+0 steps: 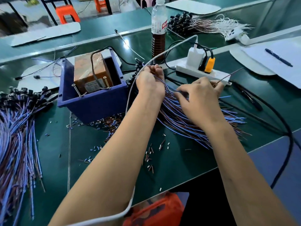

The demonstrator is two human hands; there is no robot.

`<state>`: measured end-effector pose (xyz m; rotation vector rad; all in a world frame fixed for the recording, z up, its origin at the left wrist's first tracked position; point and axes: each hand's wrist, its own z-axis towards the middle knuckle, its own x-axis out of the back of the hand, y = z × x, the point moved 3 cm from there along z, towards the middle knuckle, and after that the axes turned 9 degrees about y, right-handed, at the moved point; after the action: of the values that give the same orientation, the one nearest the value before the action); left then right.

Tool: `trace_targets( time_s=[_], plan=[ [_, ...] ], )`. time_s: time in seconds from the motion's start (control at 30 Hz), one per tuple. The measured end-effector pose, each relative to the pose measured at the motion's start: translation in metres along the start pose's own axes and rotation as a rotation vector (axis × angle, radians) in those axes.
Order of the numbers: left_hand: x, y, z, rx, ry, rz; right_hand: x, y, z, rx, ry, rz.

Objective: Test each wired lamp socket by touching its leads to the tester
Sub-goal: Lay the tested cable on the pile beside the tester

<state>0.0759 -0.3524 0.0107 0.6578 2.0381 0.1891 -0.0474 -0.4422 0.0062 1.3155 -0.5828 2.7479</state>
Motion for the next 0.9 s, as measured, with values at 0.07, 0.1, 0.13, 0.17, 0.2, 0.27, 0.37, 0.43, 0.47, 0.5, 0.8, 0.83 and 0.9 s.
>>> trace_targets(
  time_s=[0.07,0.1,0.13,0.17,0.2,0.27,0.37,0.43,0.47,0.5,0.8,0.83,0.9],
  plan=[
    [-0.002,0.007,0.0,-0.005,0.007,-0.023,0.002,0.003,0.001,-0.008,0.005,-0.009],
    [-0.002,0.01,-0.001,-0.021,0.014,-0.013,0.003,0.005,0.002,-0.021,0.02,-0.001],
    [-0.003,0.012,-0.003,-0.047,0.024,0.01,0.005,0.008,0.001,-0.037,0.037,0.01],
    [-0.002,0.013,-0.005,-0.086,0.036,0.051,0.007,0.01,0.0,-0.051,0.054,0.014],
    [-0.001,0.014,-0.007,-0.14,0.042,0.106,0.008,0.013,-0.001,-0.069,0.071,0.008],
    [0.005,0.014,-0.009,-0.297,0.036,0.282,0.011,0.02,-0.003,-0.132,0.085,-0.038],
    [0.014,0.016,-0.008,-0.592,0.112,0.67,0.015,0.036,-0.008,-0.325,0.081,-0.128],
    [0.019,0.02,-0.006,-0.72,0.197,0.86,0.022,0.044,-0.013,-0.461,0.173,-0.179],
    [0.021,0.02,-0.004,-0.749,0.219,0.944,0.025,0.046,-0.015,-0.5,0.248,-0.204],
    [0.023,0.02,-0.003,-0.775,0.232,1.03,0.028,0.046,-0.016,-0.514,0.318,-0.225],
    [0.041,0.015,-0.001,-0.947,0.258,1.206,-0.014,0.001,-0.007,0.005,-0.201,-0.04],
    [0.042,0.015,0.001,-0.937,0.248,1.177,-0.013,0.001,-0.008,0.004,-0.209,-0.012],
    [0.043,0.016,0.003,-0.931,0.245,1.145,-0.009,0.007,-0.008,0.014,-0.211,0.037]
  ],
)
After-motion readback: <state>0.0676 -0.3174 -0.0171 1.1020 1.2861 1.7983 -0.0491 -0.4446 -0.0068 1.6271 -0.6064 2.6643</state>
